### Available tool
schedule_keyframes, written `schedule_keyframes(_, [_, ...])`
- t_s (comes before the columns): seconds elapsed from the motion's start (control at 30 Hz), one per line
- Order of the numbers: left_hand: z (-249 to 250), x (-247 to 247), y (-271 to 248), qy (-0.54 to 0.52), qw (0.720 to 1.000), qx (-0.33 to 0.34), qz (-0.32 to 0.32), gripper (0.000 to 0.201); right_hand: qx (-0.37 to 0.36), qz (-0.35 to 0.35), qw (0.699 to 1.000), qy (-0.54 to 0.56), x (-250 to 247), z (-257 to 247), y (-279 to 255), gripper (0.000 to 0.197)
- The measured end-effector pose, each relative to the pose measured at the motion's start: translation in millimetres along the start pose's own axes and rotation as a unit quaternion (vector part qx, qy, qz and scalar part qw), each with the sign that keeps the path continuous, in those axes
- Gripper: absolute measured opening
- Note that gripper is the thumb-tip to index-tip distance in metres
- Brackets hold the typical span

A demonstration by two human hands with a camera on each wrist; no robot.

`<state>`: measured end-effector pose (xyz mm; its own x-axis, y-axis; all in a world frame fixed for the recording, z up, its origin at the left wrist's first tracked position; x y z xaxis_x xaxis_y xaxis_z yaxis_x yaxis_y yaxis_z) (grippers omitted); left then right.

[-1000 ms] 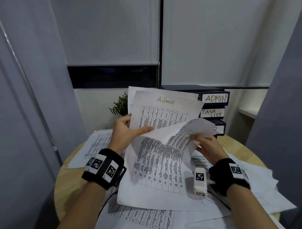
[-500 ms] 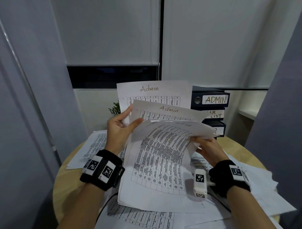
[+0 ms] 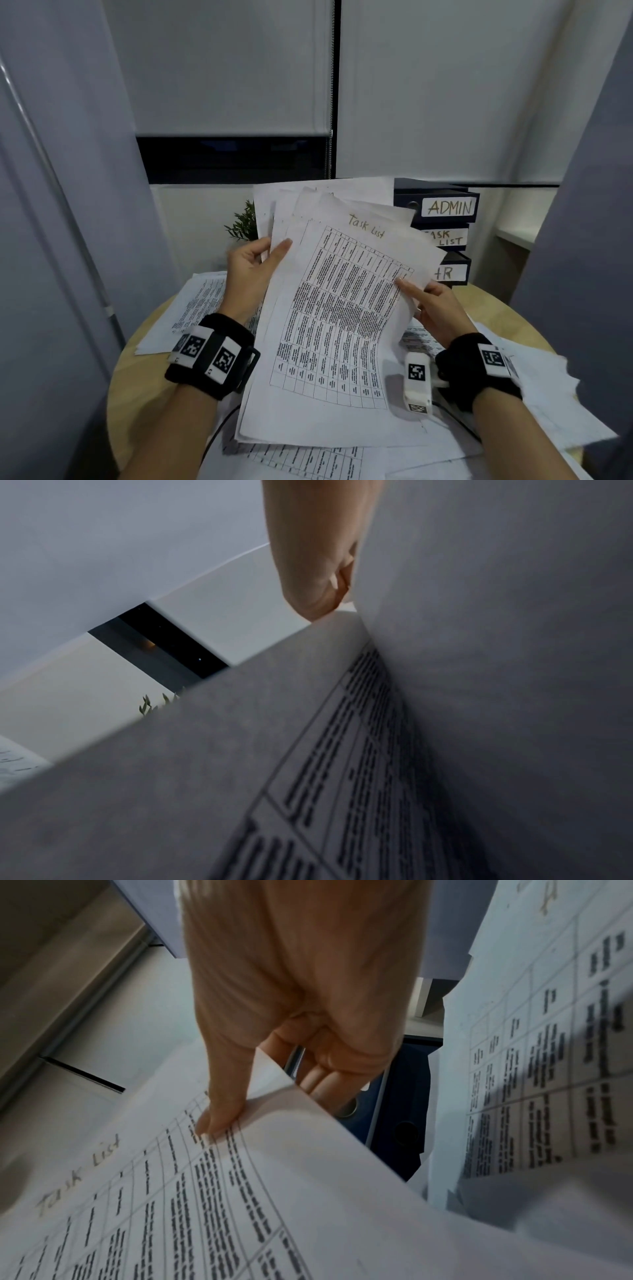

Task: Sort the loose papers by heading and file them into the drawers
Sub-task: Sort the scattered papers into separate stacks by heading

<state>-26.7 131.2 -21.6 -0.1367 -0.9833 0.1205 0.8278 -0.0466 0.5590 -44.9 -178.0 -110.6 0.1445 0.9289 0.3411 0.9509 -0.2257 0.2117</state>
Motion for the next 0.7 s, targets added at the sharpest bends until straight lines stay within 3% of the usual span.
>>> schedule_keyframes(0.13, [3, -2, 0, 0.031, 0.999, 0.017, 0.019, 0.019, -0.021, -0.009, 1.0, -0.007, 0, -4, -1, 0.059])
schedule_keyframes(0.33, [0, -7, 3, 0.016, 0.998, 0.03, 0.058, 0.032, -0.04, 0.005, 0.999, -0.004, -11, -4, 0, 0.066])
schedule_keyframes(0.43, [1, -9, 3, 0.02, 0.997, 0.028, 0.075, 0.012, -0.042, -0.01, 0.999, 0.011, -9, -6, -1, 0.014])
schedule_keyframes(0.47, [3, -9, 2, 0.023, 0.996, 0.03, 0.078, 0.011, -0.048, -0.018, 0.999, 0.014, -8, -7, -1, 0.02])
schedule_keyframes(0.53, [2, -13, 3, 0.032, 0.995, 0.034, 0.091, 0.011, -0.051, -0.033, 0.998, 0.01, -8, -4, -2, 0.052])
schedule_keyframes(0.57, [1, -16, 2, 0.034, 0.994, 0.034, 0.099, 0.011, -0.054, -0.031, 0.998, 0.009, -8, -5, -4, 0.056])
schedule_keyframes(0.6, [0, -17, 3, 0.039, 0.993, 0.034, 0.107, 0.01, -0.056, -0.031, 0.998, 0.007, -9, -5, -3, 0.05])
schedule_keyframes(0.67, [-2, -20, 3, 0.052, 0.991, 0.034, 0.117, 0.011, -0.058, -0.036, 0.998, 0.01, -6, -8, -3, 0.019])
schedule_keyframes(0.7, [-2, -20, 3, 0.056, 0.991, 0.032, 0.119, 0.011, -0.055, -0.035, 0.998, -0.004, -7, -8, -3, 0.031])
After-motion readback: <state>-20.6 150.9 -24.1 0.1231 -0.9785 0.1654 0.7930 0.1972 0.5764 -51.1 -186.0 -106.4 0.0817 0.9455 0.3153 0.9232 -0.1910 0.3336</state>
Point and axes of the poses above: each hand's wrist, its own y-axis towards the middle knuckle, its own x-axis out of the palm, z = x × y, the point moved 9 cm from there along y, towards the middle knuckle, and after that the axes turned 1 degree about x, right-handed, at the moved point
